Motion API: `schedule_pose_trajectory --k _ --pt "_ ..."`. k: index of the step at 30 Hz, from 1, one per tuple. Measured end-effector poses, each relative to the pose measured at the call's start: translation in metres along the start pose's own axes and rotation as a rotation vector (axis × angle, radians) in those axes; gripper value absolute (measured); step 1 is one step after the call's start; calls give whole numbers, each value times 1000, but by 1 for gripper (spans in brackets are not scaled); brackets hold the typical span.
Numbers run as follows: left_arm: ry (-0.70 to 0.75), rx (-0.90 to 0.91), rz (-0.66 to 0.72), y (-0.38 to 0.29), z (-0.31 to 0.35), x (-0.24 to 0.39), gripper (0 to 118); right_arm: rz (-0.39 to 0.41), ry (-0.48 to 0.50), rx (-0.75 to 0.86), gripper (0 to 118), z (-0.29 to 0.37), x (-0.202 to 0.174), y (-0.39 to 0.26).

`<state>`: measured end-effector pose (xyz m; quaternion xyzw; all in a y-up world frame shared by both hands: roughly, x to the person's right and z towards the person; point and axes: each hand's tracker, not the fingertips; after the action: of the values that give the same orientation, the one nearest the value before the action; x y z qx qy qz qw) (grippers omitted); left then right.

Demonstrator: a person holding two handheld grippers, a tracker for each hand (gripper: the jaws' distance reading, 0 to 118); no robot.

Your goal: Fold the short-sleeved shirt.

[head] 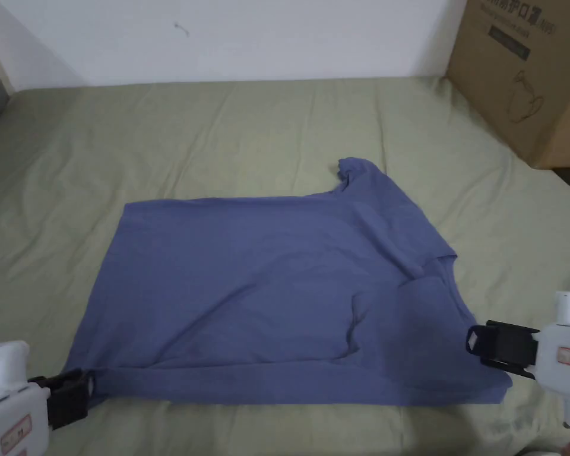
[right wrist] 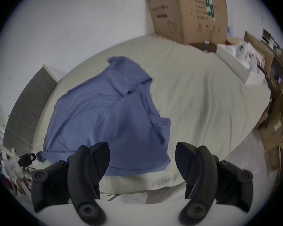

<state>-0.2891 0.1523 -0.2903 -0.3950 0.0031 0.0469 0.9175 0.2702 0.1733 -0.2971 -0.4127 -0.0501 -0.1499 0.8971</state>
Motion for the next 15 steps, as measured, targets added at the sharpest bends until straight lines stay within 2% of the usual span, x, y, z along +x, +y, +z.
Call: schedule_pose_trajectory --k 1,3,5,6,7,10,11,12,13,15 --pt "7 5 0 -7 4 2 0 17 10 11 0 6 -4 -4" --pt "22 12 3 -21 2 -2 0 13 -2 3 0 13 -11 -13" --pt "11 -11 3 -30 4 -2 0 -36 -23 12 0 11 -13 -28" --pt "17 -12 14 -34 4 -2 1 -50 14 -36 0 8 -12 -32" --pt "17 -13 16 -36 1 -6 24 -66 36 -50 0 4 -11 -37" --pt "46 -28 15 -31 -8 -12 48 -31 -8 -75 0 -7 -14 -46" --pt "54 -26 21 -27 -11 -18 70 -27 -20 -76 0 -10 -15 -49" --pt "58 -24 44 -23 -15 -22 84 -24 -20 -85 0 -11 -15 -48" --pt "60 -9 77 -18 -20 -26 88 -30 -11 -87 0 -12 -14 -49" --pt "59 28 138 -7 -31 -36 87 -39 -9 -97 0 -16 -13 -49"
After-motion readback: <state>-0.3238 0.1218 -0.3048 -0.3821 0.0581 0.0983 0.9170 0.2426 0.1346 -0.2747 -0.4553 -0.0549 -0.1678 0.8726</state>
